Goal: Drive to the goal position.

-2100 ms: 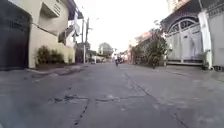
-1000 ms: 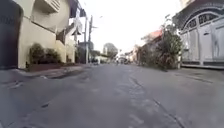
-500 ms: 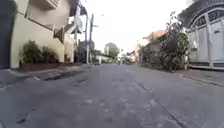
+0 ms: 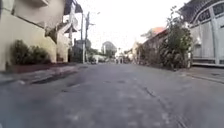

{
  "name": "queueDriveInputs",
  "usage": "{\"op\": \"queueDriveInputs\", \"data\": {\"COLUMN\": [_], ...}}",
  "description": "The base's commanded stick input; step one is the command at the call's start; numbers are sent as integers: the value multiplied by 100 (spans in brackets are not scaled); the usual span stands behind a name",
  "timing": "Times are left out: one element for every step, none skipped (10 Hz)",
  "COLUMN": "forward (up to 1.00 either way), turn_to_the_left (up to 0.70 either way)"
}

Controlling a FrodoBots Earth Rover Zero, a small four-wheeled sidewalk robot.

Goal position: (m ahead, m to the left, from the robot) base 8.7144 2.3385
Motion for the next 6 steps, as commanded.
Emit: {"op": "queueDriveInputs", "data": {"forward": [100,100,100,100,100,100], "turn_to_the_left": [2,2,2,2,2,2]}}
